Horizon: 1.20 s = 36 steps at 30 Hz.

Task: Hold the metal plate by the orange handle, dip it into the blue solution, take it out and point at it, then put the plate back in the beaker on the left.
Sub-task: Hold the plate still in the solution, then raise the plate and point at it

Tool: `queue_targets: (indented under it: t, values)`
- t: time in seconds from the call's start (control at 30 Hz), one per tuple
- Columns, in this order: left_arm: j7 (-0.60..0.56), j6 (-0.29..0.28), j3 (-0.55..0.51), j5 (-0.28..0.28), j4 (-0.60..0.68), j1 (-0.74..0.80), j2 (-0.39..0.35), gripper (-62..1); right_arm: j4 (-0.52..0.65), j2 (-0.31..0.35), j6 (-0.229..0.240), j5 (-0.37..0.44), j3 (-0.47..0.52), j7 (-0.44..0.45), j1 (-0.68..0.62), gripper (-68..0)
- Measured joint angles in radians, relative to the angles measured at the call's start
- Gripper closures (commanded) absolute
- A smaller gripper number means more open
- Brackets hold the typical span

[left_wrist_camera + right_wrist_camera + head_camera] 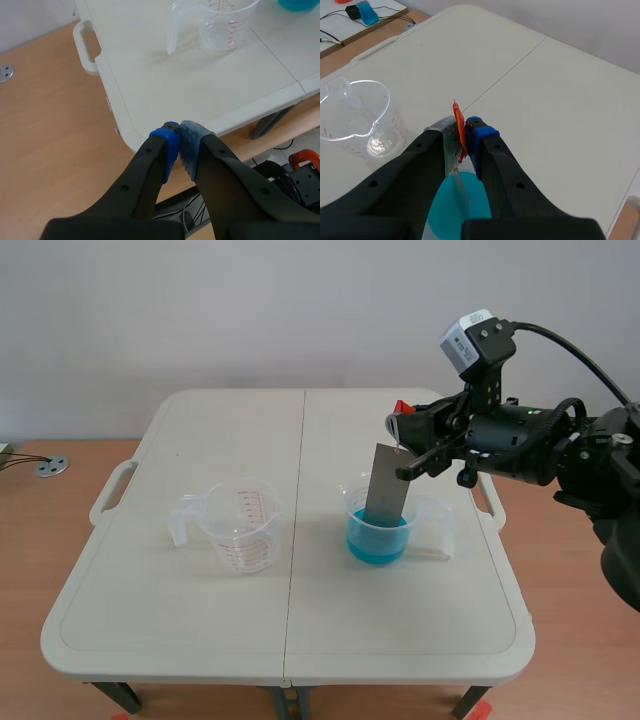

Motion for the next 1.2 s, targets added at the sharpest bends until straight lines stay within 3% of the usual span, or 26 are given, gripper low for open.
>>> queue_targets:
  t: [0.3, 0.87, 1.2]
  values:
    - [0.0, 0.0, 0.0, 0.0, 0.0, 0.0, 0.0, -1.8, 0.099, -0.029, 0.0, -0.009, 0.046, -0.056, -0.045, -1.3]
    - [0.0, 0.0, 0.0, 0.0, 0.0, -0.01, 0.0, -1.8, 0.316, -0.027, 0.001, -0.006, 0.086, -0.071, -0.077, -1.3]
    - [0.028, -0.018, 0.019, 0.001, 0.0, -0.213, 0.0, -1.8, 0.354, -0.027, 0.001, 0.009, 0.086, -0.071, -0.077, -1.3]
